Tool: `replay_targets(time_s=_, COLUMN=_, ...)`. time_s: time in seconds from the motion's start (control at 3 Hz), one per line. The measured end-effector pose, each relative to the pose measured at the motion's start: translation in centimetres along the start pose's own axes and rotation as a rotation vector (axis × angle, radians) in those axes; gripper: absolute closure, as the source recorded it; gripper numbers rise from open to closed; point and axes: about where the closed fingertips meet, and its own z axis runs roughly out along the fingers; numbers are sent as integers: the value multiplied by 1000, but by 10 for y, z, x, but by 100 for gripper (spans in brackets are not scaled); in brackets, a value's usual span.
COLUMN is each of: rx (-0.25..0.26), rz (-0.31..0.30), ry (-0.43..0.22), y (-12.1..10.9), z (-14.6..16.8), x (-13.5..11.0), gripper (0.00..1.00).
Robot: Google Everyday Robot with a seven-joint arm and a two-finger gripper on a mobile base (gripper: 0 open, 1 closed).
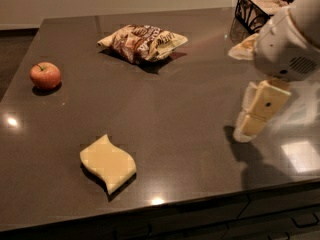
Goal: Move sponge near brown chip bag
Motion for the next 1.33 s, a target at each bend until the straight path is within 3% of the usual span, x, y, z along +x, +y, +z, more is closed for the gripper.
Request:
replay_targets(time_s=0.33, rx=-53, rz=-83, ry=-115, y=25, z=30, x=-48, gripper=0)
replay_targets(time_s=0.67, rx=-107, rz=-152, ry=-151, y=47, z=75, x=-83, gripper=0)
replay_targets(time_s=1.33, rx=-197, rz=-247, ry=-139, y=91, z=154, x=-118, gripper=0)
